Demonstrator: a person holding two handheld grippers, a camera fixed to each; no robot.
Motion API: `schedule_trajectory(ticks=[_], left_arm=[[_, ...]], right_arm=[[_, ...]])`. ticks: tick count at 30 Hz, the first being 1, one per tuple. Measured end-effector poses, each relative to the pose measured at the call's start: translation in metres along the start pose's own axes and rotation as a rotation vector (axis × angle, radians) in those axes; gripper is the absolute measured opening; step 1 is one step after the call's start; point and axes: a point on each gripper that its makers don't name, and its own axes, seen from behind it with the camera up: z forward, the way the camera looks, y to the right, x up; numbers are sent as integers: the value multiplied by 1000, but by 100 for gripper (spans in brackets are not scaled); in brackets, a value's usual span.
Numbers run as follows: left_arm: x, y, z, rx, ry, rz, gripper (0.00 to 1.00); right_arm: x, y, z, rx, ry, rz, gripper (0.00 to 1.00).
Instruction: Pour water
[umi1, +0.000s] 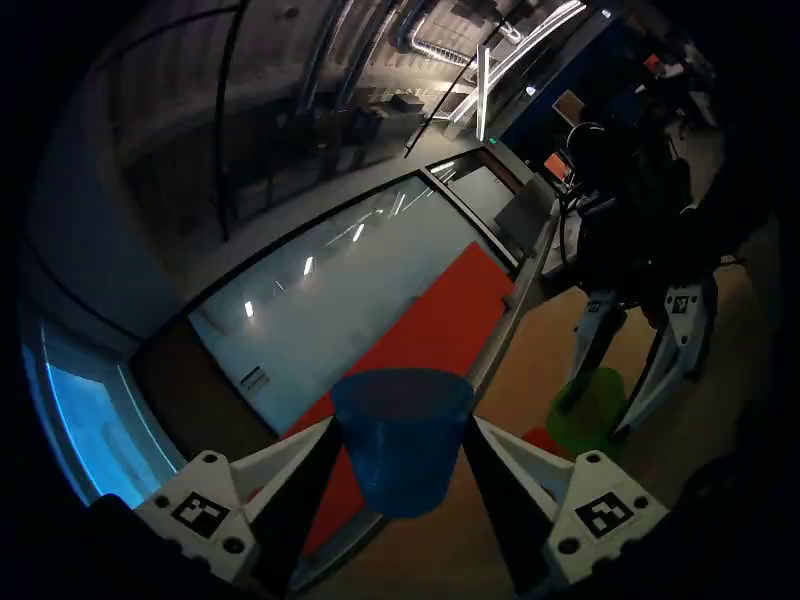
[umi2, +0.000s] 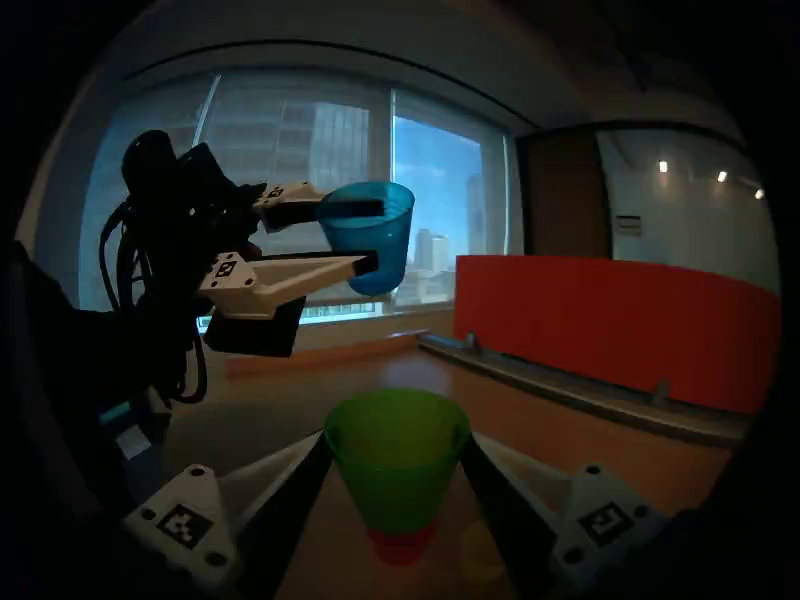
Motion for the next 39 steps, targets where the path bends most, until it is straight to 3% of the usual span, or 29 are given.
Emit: schedule_trajectory(ticks=[13, 39], left_arm=[[14, 0, 5, -7, 9, 117, 83], [31, -1, 14, -1, 27, 256, 83]], right_arm=[[-1, -9, 7, 22, -1, 0, 91], [5, -16, 6, 37, 6, -18, 91]])
